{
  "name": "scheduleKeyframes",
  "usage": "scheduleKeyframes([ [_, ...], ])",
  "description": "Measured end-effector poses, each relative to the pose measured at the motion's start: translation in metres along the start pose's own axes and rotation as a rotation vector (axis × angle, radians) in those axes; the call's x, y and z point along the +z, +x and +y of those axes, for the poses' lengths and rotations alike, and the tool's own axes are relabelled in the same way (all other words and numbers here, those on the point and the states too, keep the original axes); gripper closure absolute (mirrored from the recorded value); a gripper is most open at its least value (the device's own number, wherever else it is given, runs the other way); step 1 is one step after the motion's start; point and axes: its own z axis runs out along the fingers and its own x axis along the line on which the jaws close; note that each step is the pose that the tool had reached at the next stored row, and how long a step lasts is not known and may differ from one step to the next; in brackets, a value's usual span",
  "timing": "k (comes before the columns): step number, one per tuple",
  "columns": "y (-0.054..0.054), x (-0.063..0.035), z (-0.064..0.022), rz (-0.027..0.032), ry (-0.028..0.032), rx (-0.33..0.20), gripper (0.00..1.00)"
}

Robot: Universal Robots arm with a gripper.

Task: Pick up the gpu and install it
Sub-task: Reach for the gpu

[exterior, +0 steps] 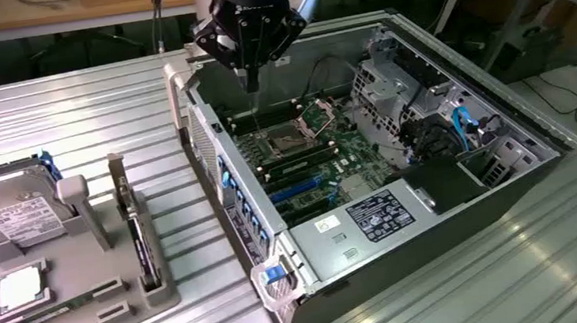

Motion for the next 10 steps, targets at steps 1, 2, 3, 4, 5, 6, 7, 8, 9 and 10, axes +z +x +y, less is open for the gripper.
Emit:
scheduleKeyframes([
  [1, 0.001, -0.0001, -0.0001, 0.0000, 0.0000, 0.000, 0.89],
  [2, 0.009, -0.0002, -0.0007, 0.0000, 0.0000, 0.000, 0.89],
  [3, 0.018, -0.0005, -0.0014, 0.0000, 0.0000, 0.000, 0.89],
  [4, 0.022, -0.0007, -0.0018, 0.0000, 0.0000, 0.000, 0.89],
  [5, 0.029, -0.0008, -0.0024, 0.0000, 0.0000, 0.000, 0.89],
  [6, 0.037, -0.0010, -0.0031, 0.0000, -0.0001, 0.000, 0.89],
  [7, 0.042, -0.0012, -0.0036, 0.0000, -0.0001, 0.000, 0.89],
  [8, 0.051, -0.0014, -0.0045, 0.0000, 0.0000, 0.000, 0.89],
  [9, 0.059, -0.0016, -0.0054, 0.0000, -0.0001, 0.000, 0.89],
  [10, 0.061, -0.0017, -0.0056, 0.0000, 0.0000, 0.000, 0.89],
])
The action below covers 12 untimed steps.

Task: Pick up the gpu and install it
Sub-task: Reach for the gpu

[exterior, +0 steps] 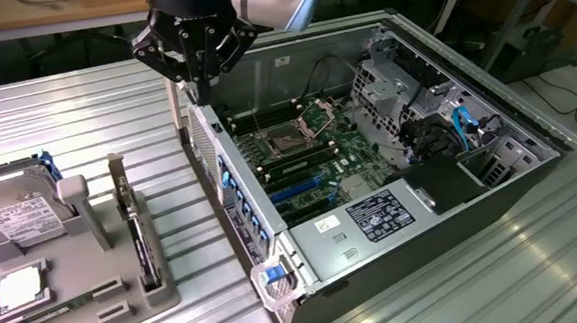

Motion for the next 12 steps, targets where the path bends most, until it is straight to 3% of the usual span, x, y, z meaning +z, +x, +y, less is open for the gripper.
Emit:
scheduleKeyframes([
  [12, 0.011, -0.0004, -0.0015, 0.0001, 0.0000, 0.000, 0.89],
])
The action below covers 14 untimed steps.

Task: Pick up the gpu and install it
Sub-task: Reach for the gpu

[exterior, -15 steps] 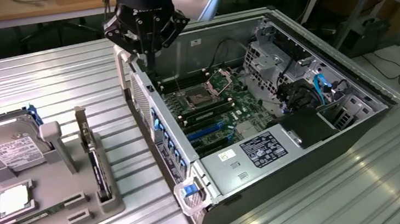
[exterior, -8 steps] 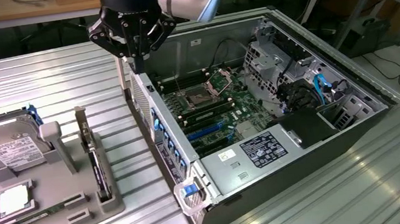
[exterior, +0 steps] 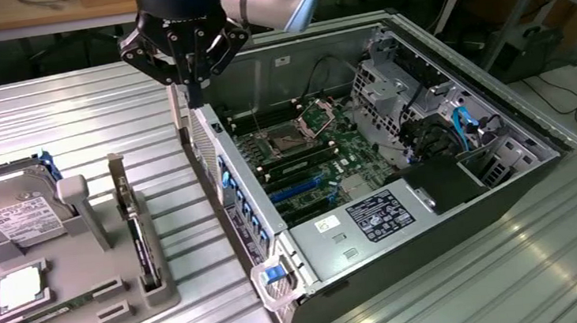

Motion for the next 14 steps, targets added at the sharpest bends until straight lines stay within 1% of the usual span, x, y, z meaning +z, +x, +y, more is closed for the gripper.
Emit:
scheduleKeyframes([
  [14, 0.0107, -0.0003, -0.0014, -0.0001, 0.0000, 0.000, 0.89],
])
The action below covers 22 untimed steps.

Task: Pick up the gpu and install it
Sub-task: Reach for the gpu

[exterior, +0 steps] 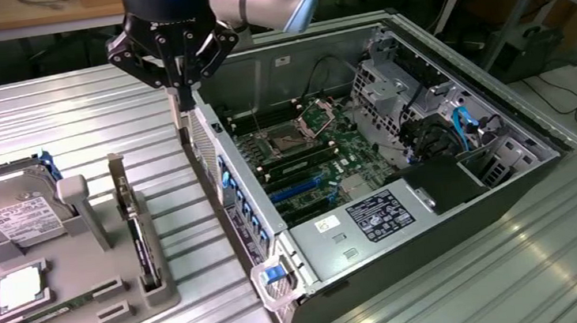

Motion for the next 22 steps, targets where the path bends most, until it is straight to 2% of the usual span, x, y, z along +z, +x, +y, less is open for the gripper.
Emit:
scheduleKeyframes([
  [22, 0.020, -0.0006, -0.0030, 0.0001, 0.0000, 0.000, 0.89],
])
